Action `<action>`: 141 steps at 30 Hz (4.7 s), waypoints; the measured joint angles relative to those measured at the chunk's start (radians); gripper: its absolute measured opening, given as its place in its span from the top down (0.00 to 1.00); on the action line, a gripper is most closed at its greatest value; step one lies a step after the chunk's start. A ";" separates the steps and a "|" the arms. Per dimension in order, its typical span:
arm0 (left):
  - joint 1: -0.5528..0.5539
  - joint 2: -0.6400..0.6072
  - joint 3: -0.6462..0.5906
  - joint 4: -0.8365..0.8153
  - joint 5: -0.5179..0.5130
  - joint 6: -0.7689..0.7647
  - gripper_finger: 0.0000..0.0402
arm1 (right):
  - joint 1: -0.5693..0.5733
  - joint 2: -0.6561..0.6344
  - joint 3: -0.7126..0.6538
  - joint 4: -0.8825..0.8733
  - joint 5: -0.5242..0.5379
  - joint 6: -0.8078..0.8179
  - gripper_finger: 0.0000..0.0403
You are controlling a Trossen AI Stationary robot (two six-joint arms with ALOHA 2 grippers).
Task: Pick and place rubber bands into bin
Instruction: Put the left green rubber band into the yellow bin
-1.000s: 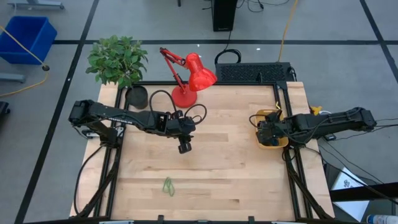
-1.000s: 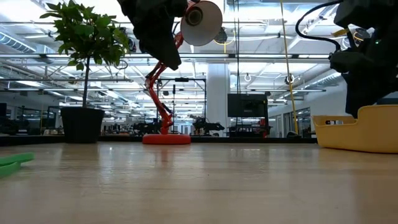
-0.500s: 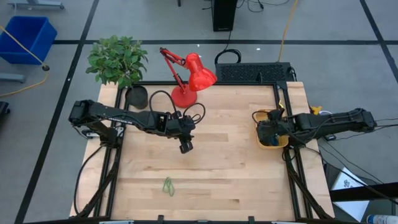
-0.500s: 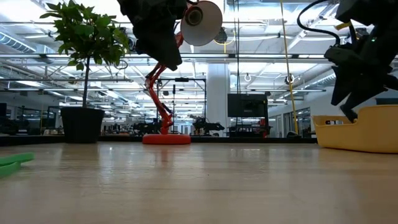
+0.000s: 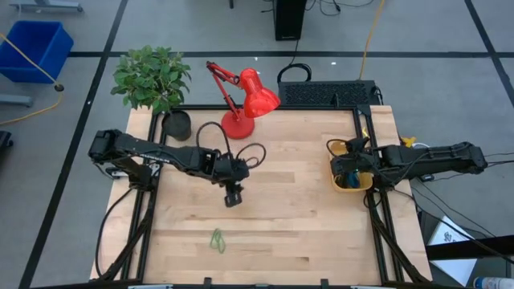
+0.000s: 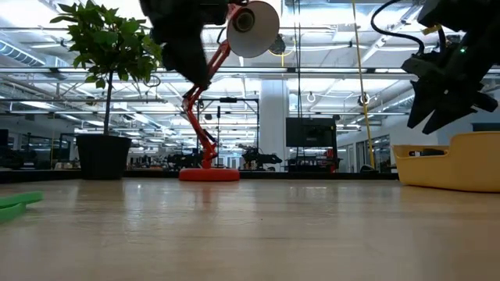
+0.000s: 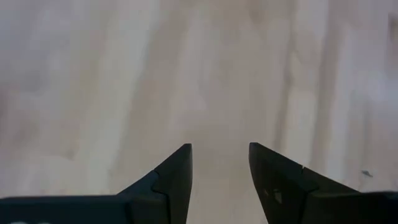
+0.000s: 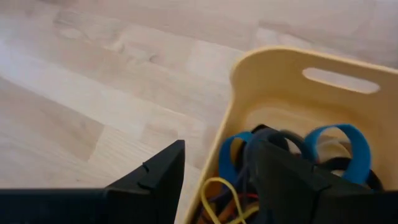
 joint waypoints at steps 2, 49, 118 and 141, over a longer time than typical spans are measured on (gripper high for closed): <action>-0.020 0.000 -0.001 -0.044 0.040 0.011 0.59 | 0.000 0.000 0.000 0.034 -0.001 -0.022 0.52; -0.406 0.286 -0.143 0.077 0.203 0.002 0.59 | 0.000 -0.004 0.001 0.239 -0.003 -0.192 0.55; -0.386 0.307 -0.122 0.135 0.232 0.019 0.99 | 0.001 -0.004 0.001 0.269 -0.006 -0.235 0.55; -0.115 -0.027 -0.118 0.472 -0.025 0.160 1.00 | 0.002 0.012 0.000 0.912 -0.346 -0.704 0.55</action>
